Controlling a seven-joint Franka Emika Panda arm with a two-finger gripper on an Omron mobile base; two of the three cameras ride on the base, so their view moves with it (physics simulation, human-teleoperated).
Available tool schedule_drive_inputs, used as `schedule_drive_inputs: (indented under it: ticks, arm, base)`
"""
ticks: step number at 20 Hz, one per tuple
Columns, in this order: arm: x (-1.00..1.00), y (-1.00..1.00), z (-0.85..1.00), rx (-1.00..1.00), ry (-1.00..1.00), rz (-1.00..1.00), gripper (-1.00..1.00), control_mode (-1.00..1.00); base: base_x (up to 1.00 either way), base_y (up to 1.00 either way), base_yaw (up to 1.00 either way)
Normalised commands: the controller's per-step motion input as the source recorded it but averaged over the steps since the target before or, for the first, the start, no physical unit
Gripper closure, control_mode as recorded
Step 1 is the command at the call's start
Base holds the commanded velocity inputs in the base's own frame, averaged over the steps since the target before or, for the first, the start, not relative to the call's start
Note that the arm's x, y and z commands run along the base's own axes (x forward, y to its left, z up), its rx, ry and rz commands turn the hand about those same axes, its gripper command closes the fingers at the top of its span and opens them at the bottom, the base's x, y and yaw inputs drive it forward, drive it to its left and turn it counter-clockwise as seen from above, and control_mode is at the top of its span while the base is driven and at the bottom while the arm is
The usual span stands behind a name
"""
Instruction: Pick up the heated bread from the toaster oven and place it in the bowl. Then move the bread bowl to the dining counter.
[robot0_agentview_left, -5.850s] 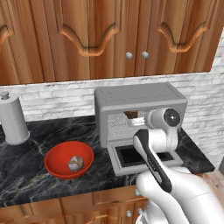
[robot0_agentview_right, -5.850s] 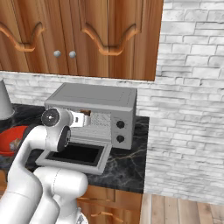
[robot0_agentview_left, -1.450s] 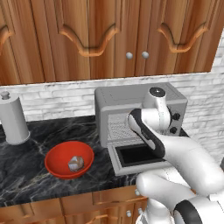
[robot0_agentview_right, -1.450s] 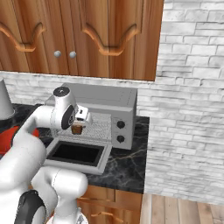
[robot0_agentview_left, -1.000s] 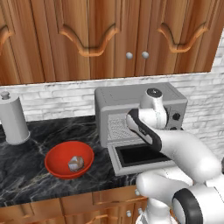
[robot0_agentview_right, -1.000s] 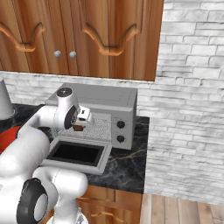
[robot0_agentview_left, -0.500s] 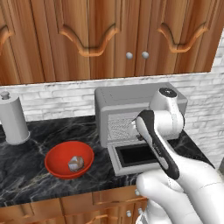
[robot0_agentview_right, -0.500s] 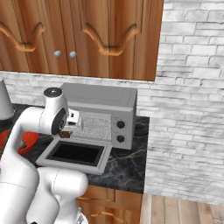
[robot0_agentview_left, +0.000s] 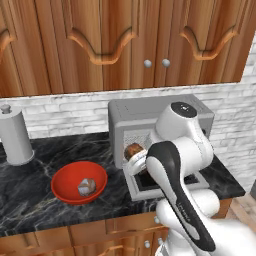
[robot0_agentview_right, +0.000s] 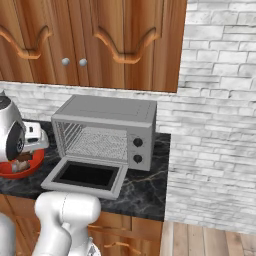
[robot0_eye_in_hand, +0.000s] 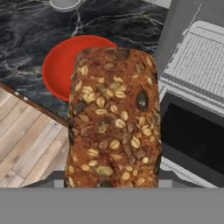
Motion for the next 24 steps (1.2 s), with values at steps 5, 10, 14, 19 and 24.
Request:
schedule_drive_inputs:
  ticks: [5,10,14,19,24]
  arm:
    - [-0.11,0.99,0.10,-0.04,0.08,0.11,1.00,-1.00]
    - [0.45,0.69,-0.45,-0.05,0.01,0.13,1.00,-1.00]
    - [0.87,0.68,-0.58,-0.04,-0.01,0.03,1.00,-1.00]
    - [1.00,0.57,-0.64,-0.01,0.00,0.00,1.00,-1.00]
    - [0.98,0.09,-0.71,-0.06,0.01,0.00,-1.00,-1.00]
  base:
    - [0.00,0.00,0.00]
    - [0.00,0.00,0.00]
    - [0.00,0.00,0.00]
    - [0.00,0.00,0.00]
    - [0.00,0.00,0.00]
